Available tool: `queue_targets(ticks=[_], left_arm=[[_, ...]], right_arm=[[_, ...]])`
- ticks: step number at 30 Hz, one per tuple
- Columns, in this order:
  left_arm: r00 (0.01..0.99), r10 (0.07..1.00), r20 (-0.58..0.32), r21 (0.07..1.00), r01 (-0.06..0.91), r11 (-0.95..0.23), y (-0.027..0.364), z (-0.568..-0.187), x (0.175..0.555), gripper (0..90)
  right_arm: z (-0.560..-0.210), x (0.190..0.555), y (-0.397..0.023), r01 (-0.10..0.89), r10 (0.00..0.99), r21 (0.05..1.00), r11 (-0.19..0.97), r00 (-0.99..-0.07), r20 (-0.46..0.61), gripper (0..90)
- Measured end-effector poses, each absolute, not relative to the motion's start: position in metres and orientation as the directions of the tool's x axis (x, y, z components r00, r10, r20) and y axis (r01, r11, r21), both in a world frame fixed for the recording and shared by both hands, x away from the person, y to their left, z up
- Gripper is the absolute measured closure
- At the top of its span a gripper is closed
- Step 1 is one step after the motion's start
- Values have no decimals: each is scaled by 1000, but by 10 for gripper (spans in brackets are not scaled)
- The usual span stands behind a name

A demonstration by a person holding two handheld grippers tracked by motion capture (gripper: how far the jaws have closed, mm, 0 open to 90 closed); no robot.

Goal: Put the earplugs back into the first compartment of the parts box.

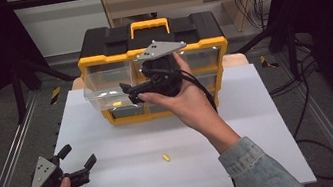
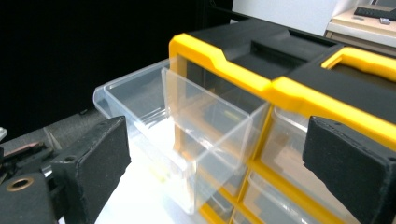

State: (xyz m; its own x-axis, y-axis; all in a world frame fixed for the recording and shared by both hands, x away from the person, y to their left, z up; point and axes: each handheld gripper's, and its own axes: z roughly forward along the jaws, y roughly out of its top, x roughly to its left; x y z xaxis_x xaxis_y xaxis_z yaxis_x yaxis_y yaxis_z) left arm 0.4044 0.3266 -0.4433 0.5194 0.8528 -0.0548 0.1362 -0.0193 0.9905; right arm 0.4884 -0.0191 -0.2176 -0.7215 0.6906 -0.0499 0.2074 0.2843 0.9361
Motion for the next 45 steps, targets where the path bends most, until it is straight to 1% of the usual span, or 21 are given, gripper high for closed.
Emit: queue_targets(ticks=[4,7,13,27,45], left_arm=[[518,854,-53,991,135,-21,327,-443,404,15],[512,857,-47,992,126,-21,328,-442,404,15],[510,859,-48,992,126,-20,329,-442,404,15],[509,859,-45,992,127,-23,328,-443,405,15],[510,859,-43,992,126,-26,328,-443,405,15]], right_arm=[[-226,485,-25,215,699,930,300,-712,-61,69],[-234,483,-30,218,709,919,330,-699,-88,69],[-251,479,-39,252,709,907,337,-702,-68,69],[-308,467,-52,331,713,874,355,-700,-24,74],[-355,457,-68,417,724,828,375,-689,19,75]])
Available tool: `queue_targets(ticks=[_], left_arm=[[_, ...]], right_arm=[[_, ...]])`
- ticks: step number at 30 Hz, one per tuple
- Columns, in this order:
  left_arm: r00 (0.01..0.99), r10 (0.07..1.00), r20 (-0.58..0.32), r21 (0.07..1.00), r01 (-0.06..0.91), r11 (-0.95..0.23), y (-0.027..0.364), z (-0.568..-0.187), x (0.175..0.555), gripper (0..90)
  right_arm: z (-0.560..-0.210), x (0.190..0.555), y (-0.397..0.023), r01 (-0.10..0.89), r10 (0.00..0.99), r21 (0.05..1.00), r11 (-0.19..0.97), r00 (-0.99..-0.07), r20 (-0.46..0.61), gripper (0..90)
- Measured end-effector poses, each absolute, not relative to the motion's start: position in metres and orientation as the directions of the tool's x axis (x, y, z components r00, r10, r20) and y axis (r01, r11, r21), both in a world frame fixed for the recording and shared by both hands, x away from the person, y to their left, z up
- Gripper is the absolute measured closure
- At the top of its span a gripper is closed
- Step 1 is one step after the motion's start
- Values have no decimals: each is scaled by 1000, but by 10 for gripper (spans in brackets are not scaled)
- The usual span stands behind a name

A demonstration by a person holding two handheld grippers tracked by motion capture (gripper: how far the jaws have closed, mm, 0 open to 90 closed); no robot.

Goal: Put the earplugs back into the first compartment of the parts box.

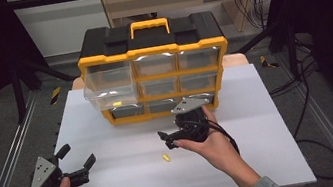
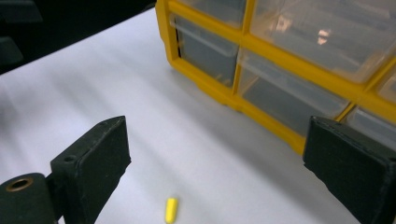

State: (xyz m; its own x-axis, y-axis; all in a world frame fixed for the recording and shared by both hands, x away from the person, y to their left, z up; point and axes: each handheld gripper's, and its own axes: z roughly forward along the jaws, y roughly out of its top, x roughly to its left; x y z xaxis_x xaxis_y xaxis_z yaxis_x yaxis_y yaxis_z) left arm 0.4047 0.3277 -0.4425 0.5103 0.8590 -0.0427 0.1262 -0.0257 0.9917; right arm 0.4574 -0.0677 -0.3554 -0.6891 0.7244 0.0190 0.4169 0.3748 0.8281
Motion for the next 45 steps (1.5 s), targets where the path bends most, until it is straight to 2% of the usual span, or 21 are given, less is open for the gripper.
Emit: queue_targets(ticks=[24,36,39,45], left_arm=[[513,858,-38,992,125,-31,327,-442,405,15],[515,856,-38,991,126,-32,326,-443,405,15],[516,856,-38,991,127,-33,326,-443,406,15],[518,855,-35,991,127,-37,325,-443,406,15]], right_arm=[[-415,448,-71,522,732,751,404,-677,77,78],[-448,444,-63,574,718,683,452,-688,103,93],[-454,444,-60,576,712,669,469,-695,99,148],[-459,445,-54,561,690,663,495,-718,92,402]])
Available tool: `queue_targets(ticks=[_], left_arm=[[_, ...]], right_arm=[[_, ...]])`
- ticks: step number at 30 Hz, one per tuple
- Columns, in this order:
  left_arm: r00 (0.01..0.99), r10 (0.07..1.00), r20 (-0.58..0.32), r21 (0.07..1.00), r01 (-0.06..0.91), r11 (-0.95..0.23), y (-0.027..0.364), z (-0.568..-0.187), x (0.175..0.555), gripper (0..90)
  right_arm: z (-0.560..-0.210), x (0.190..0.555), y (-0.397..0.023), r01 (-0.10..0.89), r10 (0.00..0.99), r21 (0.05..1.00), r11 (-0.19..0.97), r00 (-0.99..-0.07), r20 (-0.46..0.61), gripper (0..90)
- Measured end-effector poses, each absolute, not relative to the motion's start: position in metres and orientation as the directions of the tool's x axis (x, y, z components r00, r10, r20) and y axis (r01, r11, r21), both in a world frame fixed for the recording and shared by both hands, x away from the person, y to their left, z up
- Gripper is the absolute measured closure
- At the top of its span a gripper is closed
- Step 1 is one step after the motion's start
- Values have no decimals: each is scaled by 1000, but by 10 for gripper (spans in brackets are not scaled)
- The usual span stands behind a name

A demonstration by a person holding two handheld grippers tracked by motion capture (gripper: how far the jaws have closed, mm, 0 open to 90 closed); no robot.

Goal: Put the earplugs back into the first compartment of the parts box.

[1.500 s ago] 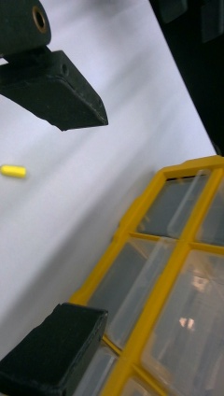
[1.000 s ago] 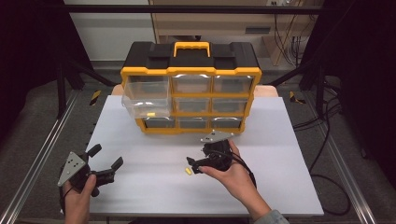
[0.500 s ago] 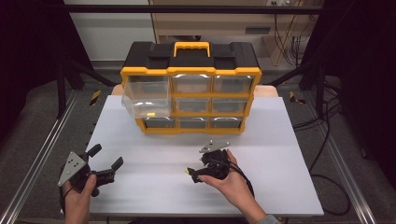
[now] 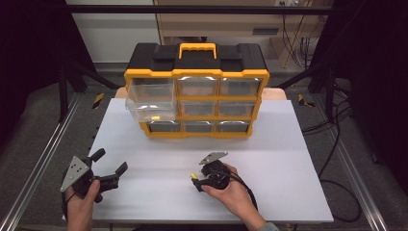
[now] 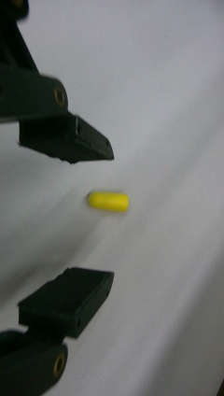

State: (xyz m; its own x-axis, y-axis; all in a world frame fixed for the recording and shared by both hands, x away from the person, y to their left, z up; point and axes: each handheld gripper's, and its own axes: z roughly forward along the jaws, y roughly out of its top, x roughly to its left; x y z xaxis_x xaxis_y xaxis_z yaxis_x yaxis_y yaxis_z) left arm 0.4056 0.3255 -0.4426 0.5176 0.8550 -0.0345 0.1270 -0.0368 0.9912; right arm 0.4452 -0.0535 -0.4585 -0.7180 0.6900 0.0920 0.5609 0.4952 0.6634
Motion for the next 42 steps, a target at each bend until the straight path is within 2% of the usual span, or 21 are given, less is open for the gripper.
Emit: queue_targets(ticks=[1,7,18,23,27,42], left_arm=[[518,855,-34,991,127,-38,325,-443,406,15],[520,854,-28,991,127,-44,325,-443,406,15],[522,852,-30,991,128,-44,324,-443,406,15],[520,854,-30,991,128,-43,325,-443,406,15],[521,853,-30,991,129,-44,324,-443,406,15],[521,853,-28,991,129,-47,324,-443,406,15]], right_arm=[[-460,446,-52,555,688,667,497,-720,87,454],[-466,451,-40,540,678,666,514,-731,70,616],[-472,453,-32,493,645,656,571,-764,14,799],[-470,453,-34,489,630,659,571,-776,29,817],[-462,454,-41,483,645,700,527,-763,40,817],[-398,463,-67,405,680,827,389,-732,39,820]])
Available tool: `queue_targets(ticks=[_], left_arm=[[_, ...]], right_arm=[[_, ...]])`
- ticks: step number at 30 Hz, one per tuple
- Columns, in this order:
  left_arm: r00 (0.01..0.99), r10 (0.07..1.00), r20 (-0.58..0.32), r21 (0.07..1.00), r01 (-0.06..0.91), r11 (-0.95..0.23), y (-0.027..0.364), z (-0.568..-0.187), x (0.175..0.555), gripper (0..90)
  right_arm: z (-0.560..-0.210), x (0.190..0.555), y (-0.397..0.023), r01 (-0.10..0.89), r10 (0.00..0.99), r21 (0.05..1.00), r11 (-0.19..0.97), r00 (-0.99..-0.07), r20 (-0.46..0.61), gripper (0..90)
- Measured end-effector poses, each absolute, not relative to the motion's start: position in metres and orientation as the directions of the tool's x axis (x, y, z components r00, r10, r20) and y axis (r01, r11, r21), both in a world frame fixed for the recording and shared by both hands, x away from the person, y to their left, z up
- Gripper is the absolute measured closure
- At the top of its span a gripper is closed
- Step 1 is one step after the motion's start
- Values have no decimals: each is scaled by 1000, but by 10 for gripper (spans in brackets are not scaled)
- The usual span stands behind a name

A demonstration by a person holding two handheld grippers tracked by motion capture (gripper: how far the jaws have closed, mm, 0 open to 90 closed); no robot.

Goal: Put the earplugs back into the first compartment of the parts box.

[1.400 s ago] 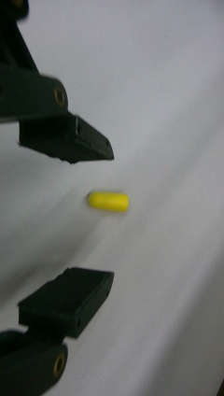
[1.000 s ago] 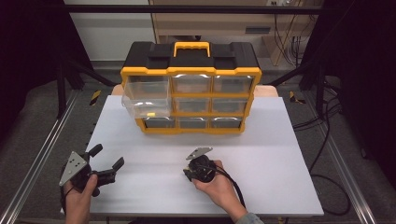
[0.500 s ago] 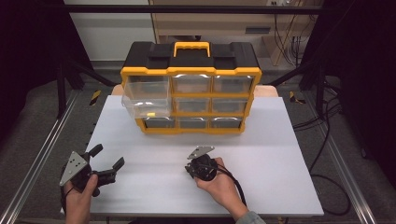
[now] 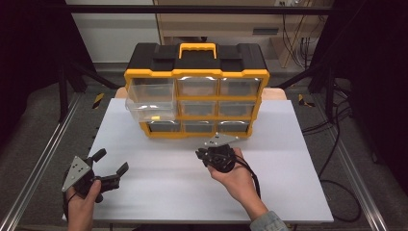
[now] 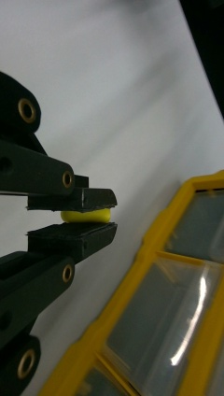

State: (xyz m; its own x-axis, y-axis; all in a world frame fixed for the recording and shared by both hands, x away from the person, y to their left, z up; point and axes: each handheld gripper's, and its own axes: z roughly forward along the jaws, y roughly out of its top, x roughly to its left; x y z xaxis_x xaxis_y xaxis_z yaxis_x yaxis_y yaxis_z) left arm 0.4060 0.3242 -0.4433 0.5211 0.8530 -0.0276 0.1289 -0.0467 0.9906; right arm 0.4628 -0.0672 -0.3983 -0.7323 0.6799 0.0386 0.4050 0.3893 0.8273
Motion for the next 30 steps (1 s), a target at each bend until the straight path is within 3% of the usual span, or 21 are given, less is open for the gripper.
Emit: queue_targets(ticks=[13,30], left_arm=[[522,852,-26,990,130,-49,324,-444,406,15],[525,851,-25,990,129,-51,323,-444,406,15]], right_arm=[[-332,471,-72,304,682,893,332,-731,-5,821],[-271,483,-65,205,702,947,246,-711,-28,820]])
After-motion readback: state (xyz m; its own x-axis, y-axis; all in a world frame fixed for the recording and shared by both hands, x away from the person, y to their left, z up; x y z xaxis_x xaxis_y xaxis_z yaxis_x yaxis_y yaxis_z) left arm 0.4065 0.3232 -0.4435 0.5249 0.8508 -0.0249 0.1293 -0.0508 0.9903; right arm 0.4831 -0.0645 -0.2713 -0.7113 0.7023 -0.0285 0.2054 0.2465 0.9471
